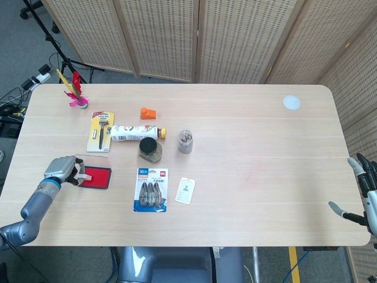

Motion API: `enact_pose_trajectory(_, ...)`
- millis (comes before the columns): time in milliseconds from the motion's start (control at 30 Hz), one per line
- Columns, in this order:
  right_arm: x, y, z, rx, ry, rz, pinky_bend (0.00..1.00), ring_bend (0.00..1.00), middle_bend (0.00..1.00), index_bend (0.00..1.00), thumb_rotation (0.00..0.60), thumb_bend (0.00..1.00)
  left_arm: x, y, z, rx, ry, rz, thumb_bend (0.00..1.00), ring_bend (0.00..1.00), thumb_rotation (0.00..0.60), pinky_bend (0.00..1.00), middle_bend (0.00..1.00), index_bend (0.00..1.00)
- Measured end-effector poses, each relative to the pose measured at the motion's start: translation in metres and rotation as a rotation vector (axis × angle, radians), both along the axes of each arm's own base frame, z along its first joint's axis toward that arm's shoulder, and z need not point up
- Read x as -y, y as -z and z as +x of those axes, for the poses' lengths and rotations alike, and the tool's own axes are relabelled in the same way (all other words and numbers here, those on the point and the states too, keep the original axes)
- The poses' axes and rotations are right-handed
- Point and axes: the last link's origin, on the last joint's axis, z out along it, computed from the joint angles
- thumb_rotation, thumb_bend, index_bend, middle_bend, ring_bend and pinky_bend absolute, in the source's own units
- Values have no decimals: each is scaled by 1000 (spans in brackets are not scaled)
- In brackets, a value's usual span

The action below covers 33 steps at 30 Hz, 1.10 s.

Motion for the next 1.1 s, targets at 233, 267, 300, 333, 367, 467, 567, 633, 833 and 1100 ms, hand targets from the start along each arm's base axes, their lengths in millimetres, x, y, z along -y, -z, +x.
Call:
enact_pose_trajectory(233, 0, 0, 0, 1, -1, 0, 0, 0, 0, 0, 600, 0, -1, 3, 2, -28, 8, 1, 413, 978, 600, 945, 1000, 617)
enact_pose_trajectory(267, 0, 0, 0, 3, 0, -1, 0, 0, 0, 0, 600, 0, -1, 4, 2, -30, 9, 0, 413, 978, 600, 945, 1000, 617)
enact_pose_trajectory(300, 0, -1, 0, 4, 0, -2, 0, 0, 0, 0, 600, 0, -1, 4, 2, -33, 10, 0, 413, 978, 600, 945, 1000, 617)
enact_pose_trajectory(333, 0, -1, 0, 5, 0, -3, 0, 0, 0, 0, 600, 0, -1, 5, 3, -37, 10, 0, 413, 978, 600, 945, 1000, 617)
enact_pose_trajectory(367, 0, -1, 0, 6, -1, -3, 0, 0, 0, 0, 600, 0, -2, 5, 3, -40, 9, -1, 413, 978, 600, 945, 1000, 617)
enact_pose_trajectory(467, 0, -1, 0, 5, -2, -3, 0, 0, 0, 0, 600, 0, -1, 7, 3, -56, 15, -1, 414, 978, 600, 945, 1000, 617)
enact_pose_trajectory(567, 0, -1, 0, 6, -2, -3, 0, 0, 0, 0, 600, 0, -1, 8, 2, -61, 9, 0, 415, 978, 600, 945, 1000, 617)
enact_pose_trajectory(633, 0, -1, 0, 6, -2, -5, 0, 0, 0, 0, 600, 0, -1, 10, 2, -65, 8, -1, 415, 978, 600, 945, 1000, 617)
enact_pose_trajectory(833, 0, -1, 0, 7, -2, -5, 0, 0, 0, 0, 600, 0, -1, 11, 3, -62, 10, 0, 415, 978, 600, 945, 1000, 617)
enact_pose_trajectory(1100, -1, -2, 0, 10, -3, -7, 0, 0, 0, 0, 600, 0, 1, 4, 6, -54, 15, 5, 415, 978, 600, 945, 1000, 617)
